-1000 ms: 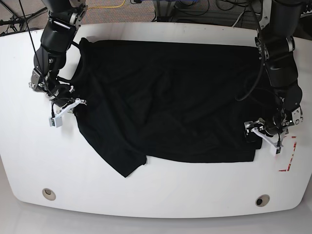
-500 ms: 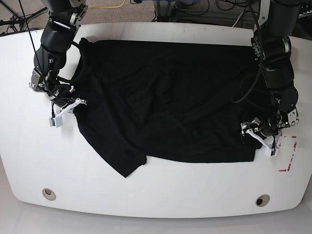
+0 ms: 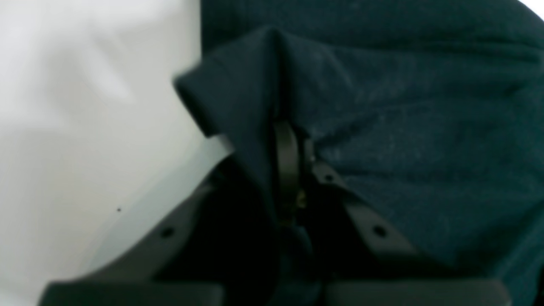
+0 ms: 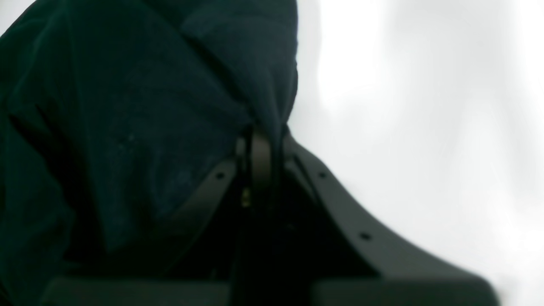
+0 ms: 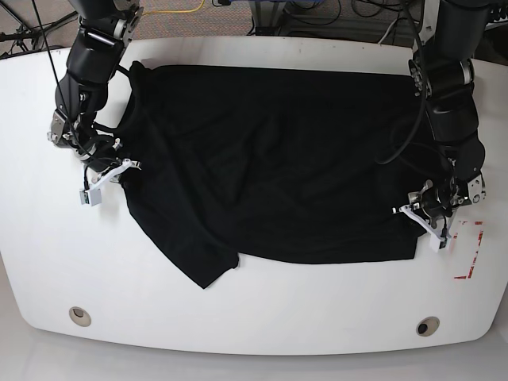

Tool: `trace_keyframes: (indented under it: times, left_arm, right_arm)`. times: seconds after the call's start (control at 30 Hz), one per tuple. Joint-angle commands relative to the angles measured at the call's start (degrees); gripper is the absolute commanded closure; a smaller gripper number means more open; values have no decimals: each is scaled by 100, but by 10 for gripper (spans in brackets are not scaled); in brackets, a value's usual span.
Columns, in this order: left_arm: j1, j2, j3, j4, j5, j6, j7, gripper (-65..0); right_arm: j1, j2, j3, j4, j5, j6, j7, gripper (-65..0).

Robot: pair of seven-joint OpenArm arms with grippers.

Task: Fold the T-shirt properly
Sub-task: 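Lift the shirt with both grippers and pull it toward the robot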

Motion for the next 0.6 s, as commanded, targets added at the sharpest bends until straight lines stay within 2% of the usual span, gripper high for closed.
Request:
trace_keyframes:
  times: [0.0, 0.1, 0.27, 0.57]
  left_arm:
    - [-151, -71, -10, 82, -19, -6, -17, 0]
    - [-46, -71, -19, 126, -54, -6, 54, 0]
    - [262, -142, -37, 873, -63, -6, 229, 0]
    - [1053, -115, -37, 3247, -63, -6, 1188, 0]
  right_arm:
    - [16, 62, 3, 81, -188, -32, -208, 0]
    - [-37, 62, 3, 380, -188, -40, -226, 0]
    - [-248, -114, 20, 1189, -180, -67, -525, 0]
    - [-556, -166, 29, 2683, -188, -67, -1123, 0]
